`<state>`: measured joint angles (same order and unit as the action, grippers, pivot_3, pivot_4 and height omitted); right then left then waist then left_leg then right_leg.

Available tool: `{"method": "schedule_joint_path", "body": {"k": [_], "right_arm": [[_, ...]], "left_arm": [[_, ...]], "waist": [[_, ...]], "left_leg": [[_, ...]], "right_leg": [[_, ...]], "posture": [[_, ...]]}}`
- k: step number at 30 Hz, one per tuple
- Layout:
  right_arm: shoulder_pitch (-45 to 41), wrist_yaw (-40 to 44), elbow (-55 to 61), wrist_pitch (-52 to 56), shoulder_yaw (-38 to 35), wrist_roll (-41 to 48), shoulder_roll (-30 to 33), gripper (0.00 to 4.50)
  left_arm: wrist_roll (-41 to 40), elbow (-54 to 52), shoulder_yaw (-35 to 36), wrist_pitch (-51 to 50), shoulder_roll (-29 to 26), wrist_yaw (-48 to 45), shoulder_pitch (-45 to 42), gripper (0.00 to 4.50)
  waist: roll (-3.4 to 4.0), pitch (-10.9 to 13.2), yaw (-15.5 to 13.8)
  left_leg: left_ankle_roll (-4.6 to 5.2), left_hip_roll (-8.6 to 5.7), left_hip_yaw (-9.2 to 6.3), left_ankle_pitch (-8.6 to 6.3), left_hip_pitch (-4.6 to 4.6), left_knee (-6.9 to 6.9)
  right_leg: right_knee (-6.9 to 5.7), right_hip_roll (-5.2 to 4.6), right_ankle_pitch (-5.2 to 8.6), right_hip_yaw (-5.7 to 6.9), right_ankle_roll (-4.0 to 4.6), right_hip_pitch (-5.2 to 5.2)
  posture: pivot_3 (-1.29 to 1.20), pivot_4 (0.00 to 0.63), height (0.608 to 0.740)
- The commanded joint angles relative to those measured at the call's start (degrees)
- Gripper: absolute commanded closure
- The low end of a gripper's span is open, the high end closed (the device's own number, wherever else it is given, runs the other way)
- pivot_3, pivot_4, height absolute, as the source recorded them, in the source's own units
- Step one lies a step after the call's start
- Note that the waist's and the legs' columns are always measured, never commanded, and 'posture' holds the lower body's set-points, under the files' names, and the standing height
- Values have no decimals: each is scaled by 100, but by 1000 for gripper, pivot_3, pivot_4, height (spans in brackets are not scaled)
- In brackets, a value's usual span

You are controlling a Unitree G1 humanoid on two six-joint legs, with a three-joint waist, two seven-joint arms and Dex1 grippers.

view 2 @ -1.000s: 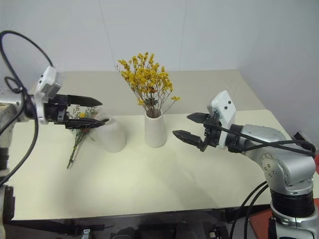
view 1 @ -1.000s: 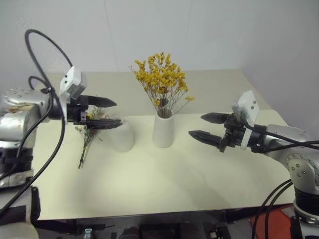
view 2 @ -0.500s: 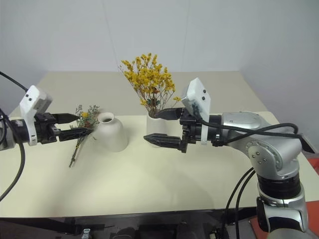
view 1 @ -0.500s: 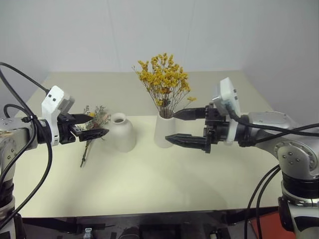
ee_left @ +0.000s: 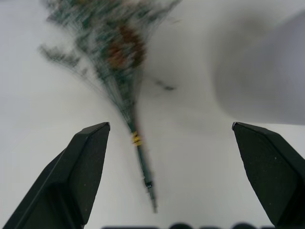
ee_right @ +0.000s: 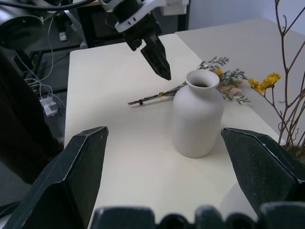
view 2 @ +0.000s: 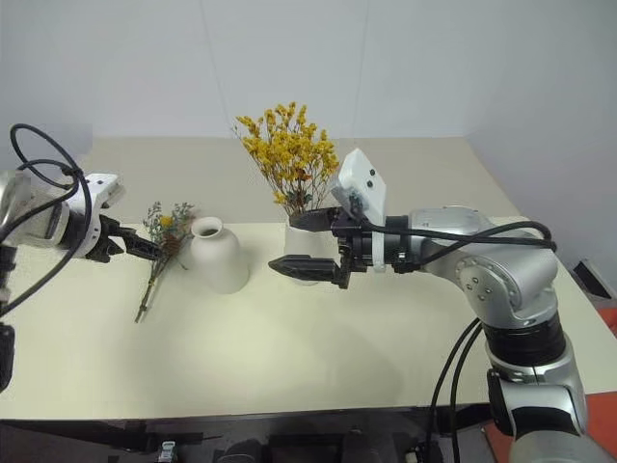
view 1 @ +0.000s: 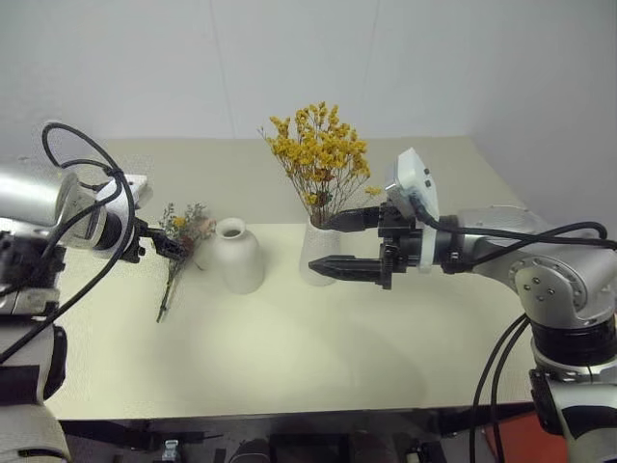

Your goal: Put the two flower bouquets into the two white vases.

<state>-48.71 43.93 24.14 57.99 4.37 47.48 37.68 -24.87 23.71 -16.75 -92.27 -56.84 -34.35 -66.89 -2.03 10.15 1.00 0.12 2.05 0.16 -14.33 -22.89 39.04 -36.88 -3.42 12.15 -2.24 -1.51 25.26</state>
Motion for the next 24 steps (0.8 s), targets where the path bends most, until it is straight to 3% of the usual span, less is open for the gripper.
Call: {"method": "schedule_joint_path", "body": {"k": [1,10,19,24], "right_arm": [[-167,49,86,-84,-53,-13,-35,19],[-273,64,44,-105,-8,-70,-141,19],[-196,-79,158,-9,-122,-22,-133,19],[-168,-132,197,44,-162,21,-87,0]], "left_arm": [[297,824,-502,-23,143,-17,-451,0],[1203,2772,-1604,925,1071,-626,-1041,0],[2132,4271,-1495,1870,1780,-1012,-1276,0],[2421,4421,-1414,1916,1878,-1258,-1280,1133]], "waist": [[0,0,8],[-1,0,-8],[-4,2,1],[-5,2,5]], "left_leg": [[0,-1,0,0,-3,0],[0,-2,1,0,-5,2],[0,-3,0,0,-30,3],[0,-5,-1,0,-32,5]], "right_leg": [[2,0,0,0,0,1],[-1,-1,0,0,0,3],[3,-3,-1,3,0,19],[3,-5,-2,3,-1,19]], "posture": [[0,150,740],[0,150,740],[0,150,740],[0,150,740]]}}
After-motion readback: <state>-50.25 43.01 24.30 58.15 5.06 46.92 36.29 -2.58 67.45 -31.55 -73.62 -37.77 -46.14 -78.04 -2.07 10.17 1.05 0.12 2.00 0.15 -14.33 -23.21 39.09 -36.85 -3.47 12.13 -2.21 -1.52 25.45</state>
